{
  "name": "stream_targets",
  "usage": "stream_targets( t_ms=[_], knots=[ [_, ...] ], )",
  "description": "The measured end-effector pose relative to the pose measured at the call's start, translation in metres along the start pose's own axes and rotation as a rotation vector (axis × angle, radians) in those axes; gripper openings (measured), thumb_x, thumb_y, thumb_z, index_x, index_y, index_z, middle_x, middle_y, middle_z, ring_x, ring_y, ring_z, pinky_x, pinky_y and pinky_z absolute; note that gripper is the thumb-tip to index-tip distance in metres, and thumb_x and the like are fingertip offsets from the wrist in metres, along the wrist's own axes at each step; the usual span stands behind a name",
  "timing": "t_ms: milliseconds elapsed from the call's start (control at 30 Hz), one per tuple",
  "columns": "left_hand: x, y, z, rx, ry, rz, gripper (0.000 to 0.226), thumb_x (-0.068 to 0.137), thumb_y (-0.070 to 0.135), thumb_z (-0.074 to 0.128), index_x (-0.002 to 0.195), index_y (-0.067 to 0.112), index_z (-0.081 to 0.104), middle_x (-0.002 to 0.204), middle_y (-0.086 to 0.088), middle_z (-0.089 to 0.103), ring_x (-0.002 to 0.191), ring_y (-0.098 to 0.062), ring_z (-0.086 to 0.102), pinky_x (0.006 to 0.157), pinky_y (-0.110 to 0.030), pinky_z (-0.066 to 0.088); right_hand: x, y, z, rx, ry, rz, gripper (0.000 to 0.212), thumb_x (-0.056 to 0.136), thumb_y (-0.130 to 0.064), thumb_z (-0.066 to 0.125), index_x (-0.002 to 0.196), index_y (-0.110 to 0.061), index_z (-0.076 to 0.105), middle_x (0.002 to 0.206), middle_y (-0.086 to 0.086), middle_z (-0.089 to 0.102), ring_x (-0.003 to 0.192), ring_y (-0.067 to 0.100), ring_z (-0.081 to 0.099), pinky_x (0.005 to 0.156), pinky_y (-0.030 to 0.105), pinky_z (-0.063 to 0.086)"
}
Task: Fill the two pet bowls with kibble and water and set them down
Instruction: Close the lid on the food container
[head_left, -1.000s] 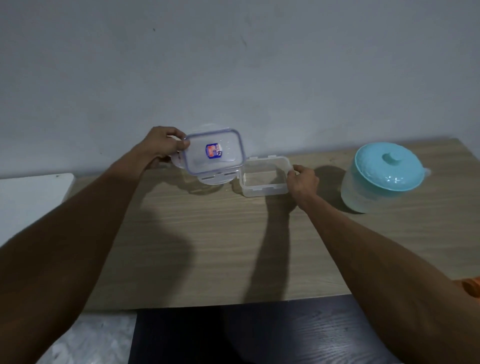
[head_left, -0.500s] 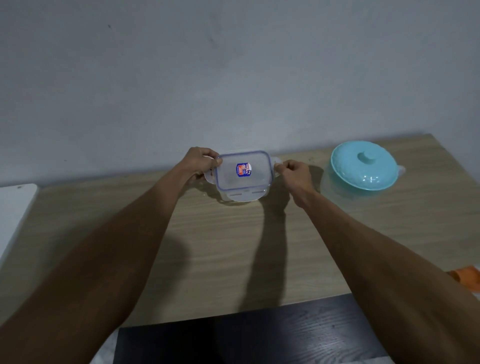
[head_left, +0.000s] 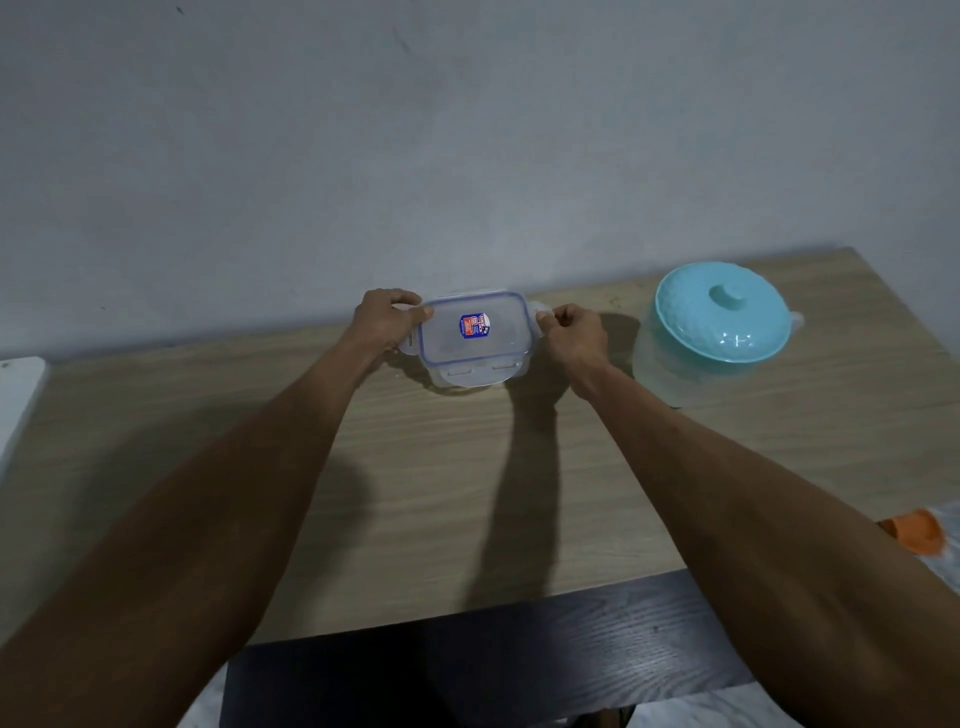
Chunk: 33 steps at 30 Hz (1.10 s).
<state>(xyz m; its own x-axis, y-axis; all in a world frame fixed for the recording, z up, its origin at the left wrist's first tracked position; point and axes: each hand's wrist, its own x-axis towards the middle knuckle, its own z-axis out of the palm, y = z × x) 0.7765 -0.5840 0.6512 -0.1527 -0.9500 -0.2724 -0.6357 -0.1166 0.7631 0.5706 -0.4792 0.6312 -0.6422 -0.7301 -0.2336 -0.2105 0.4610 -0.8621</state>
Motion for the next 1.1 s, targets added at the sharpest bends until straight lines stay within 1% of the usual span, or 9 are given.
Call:
stream_targets(
  t_ms=[67,133,233,367,467,567,867,967,1100],
  knots=[
    [-0.007,0.001,-0.004,0.093,0.019,0.065,0.052,0.088,0.034,0.07,0.133,0.012,0.058,0.129,-0.015,0.06,0.111,-0.027,0.06,0.085,-0.03,0.049,0.002,0.0,-0.002,-0.116,0.016,-0.054,0.029,0.091,-0.032,0.064,0.11,-0.01,0.065,0.118,0.013,0.064,0.105,0.027,0.061,0.091,0.033,0.045],
    [-0.014,0.004,-0.01,0.178,0.022,0.203,0.062,0.085,0.039,0.073,0.138,0.014,0.053,0.132,-0.011,0.056,0.118,-0.024,0.055,0.088,-0.028,0.043,0.001,-0.005,-0.007,-0.267,-0.018,-0.191,0.051,0.089,-0.039,0.064,0.131,-0.012,0.055,0.139,0.013,0.048,0.125,0.03,0.051,0.103,0.038,0.042],
    [-0.022,0.009,-0.02,0.473,-0.136,0.373,0.09,0.069,0.051,0.082,0.144,0.017,0.045,0.144,-0.008,0.046,0.132,-0.025,0.045,0.107,-0.038,0.04,0.002,-0.017,-0.013,-0.554,-0.235,-0.479,0.089,0.079,-0.054,0.071,0.15,-0.016,0.033,0.158,0.011,0.028,0.144,0.03,0.03,0.114,0.047,0.033],
    [-0.029,0.013,-0.014,0.819,-0.268,0.452,0.103,0.055,0.063,0.084,0.137,0.015,0.044,0.137,-0.005,0.049,0.127,-0.027,0.046,0.098,-0.041,0.044,0.004,-0.033,-0.004,-0.998,-0.526,-0.661,0.127,0.065,-0.068,0.076,0.158,-0.02,0.004,0.167,0.004,0.004,0.154,0.025,0.004,0.121,0.051,0.019],
    [-0.032,0.007,-0.005,0.822,-0.244,0.459,0.104,0.057,0.061,0.084,0.137,0.011,0.041,0.136,-0.007,0.048,0.123,-0.027,0.048,0.095,-0.04,0.044,0.009,-0.036,0.007,-1.087,-0.6,-0.676,0.133,0.064,-0.063,0.08,0.157,-0.018,-0.002,0.167,0.006,0.0,0.154,0.029,0.001,0.121,0.052,0.02],
    [-0.033,0.005,0.0,0.836,-0.215,0.46,0.105,0.061,0.062,0.081,0.14,0.009,0.037,0.139,-0.008,0.046,0.122,-0.028,0.049,0.094,-0.04,0.045,0.014,-0.037,0.013,-1.108,-0.602,-0.685,0.138,0.059,-0.063,0.083,0.157,-0.015,-0.001,0.165,0.008,0.008,0.151,0.032,0.011,0.118,0.051,0.028],
    [-0.04,0.008,0.008,0.917,-0.134,0.483,0.096,0.071,0.051,0.078,0.142,0.004,0.033,0.139,-0.014,0.044,0.123,-0.029,0.047,0.095,-0.04,0.043,0.01,-0.032,0.015,-1.09,-0.508,-0.758,0.122,0.065,-0.048,0.084,0.156,-0.013,0.01,0.154,0.007,0.028,0.138,0.031,0.03,0.103,0.046,0.045],
    [-0.038,0.009,0.008,0.941,-0.138,0.483,0.096,0.071,0.051,0.078,0.142,0.005,0.033,0.139,-0.013,0.044,0.123,-0.029,0.047,0.096,-0.04,0.042,0.012,-0.031,0.015,-1.102,-0.51,-0.764,0.121,0.066,-0.047,0.084,0.156,-0.013,0.009,0.154,0.007,0.027,0.139,0.031,0.029,0.103,0.046,0.045],
    [-0.028,0.024,0.003,1.015,-0.245,0.452,0.112,0.061,0.059,0.082,0.146,0.011,0.027,0.143,-0.009,0.041,0.129,-0.028,0.043,0.102,-0.047,0.039,0.02,-0.045,0.014,-1.179,-0.611,-0.721,0.129,0.064,-0.053,0.084,0.157,-0.018,0.001,0.159,0.006,0.022,0.143,0.033,0.027,0.111,0.05,0.035]
  ],
)
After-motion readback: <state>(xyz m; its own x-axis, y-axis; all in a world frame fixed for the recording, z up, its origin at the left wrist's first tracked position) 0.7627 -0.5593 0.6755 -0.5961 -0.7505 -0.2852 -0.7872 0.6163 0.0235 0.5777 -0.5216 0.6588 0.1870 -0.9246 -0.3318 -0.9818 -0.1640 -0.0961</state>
